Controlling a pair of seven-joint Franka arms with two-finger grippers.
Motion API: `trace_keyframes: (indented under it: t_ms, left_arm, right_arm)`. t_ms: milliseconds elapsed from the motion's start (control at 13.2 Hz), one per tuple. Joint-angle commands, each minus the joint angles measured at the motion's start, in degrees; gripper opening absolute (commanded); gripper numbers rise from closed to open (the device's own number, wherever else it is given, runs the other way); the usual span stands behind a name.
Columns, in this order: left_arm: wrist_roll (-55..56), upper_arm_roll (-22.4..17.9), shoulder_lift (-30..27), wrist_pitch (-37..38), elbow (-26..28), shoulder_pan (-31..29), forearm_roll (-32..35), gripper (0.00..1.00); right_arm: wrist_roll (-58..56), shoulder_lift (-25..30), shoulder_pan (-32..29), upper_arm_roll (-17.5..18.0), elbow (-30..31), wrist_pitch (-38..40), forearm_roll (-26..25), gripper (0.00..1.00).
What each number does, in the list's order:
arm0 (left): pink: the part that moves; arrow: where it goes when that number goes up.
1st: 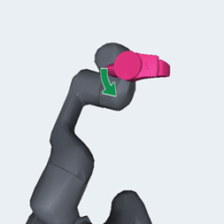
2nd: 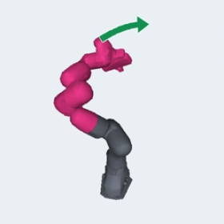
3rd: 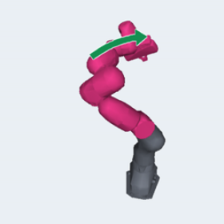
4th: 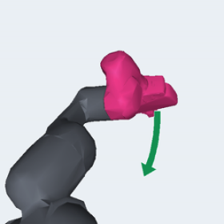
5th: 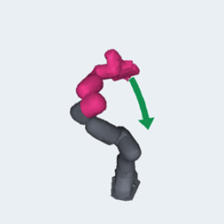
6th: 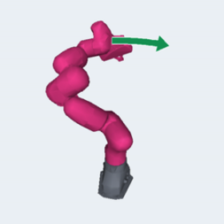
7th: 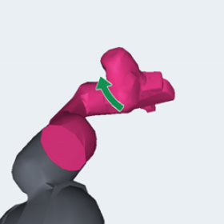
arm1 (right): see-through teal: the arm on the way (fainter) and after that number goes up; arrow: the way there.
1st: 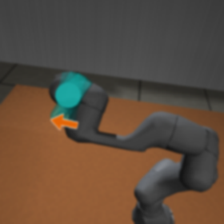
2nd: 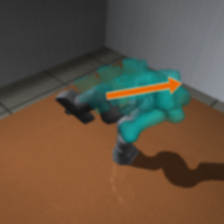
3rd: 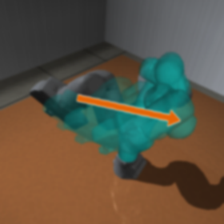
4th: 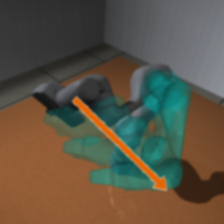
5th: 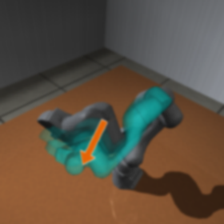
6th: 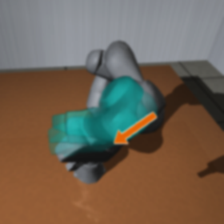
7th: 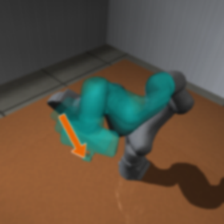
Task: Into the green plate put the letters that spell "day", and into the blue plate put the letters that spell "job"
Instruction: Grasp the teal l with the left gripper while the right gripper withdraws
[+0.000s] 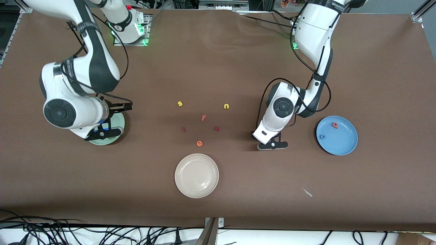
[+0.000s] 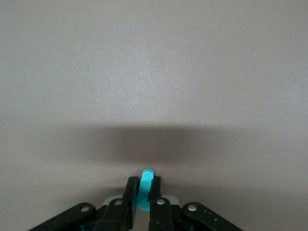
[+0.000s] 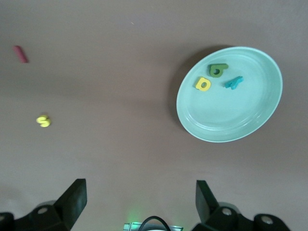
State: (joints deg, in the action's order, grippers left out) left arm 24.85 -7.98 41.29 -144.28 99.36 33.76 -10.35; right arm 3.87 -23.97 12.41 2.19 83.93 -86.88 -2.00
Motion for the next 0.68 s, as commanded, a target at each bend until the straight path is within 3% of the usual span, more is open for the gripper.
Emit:
trace_keyframes:
  t_ms: [0, 152, 227, 379, 606]
  left_arm:
    - [-3.13, -1.42, -1.63, 1.71, -0.22, 0.08, 0.86, 0.00]
    - [-7.15, -1.42, -6.28, 8.01, 0.05, -3.76, 1.99, 0.00]
    - [-11.01, -0.73, -9.09, 11.96, 0.22, -7.62, 3.13, 0.00]
    - [-17.08, 2.08, -12.35, 17.00, 0.92, -14.21, 3.23, 0.00]
    - [-29.55, 3.67, -15.35, 17.10, 6.72, -22.31, 6.81, 0.00]
  right_arm:
    - [-0.09, 8.11, 0.33, 0.01, 3.85, -0.30, 0.24, 1.00]
    - [0.43, 17.94, -0.11, 0.01, 10.78, -4.60, 0.25, 1.00]
    - [0.44, 20.34, -0.54, 0.01, 12.21, -5.31, -0.28, 1.00]
    - [0.35, 23.69, -3.52, 0.01, 12.48, -5.76, -0.19, 1.00]
    - [0.00, 26.77, -5.12, -0.43, 12.31, -5.85, 0.25, 1.00]
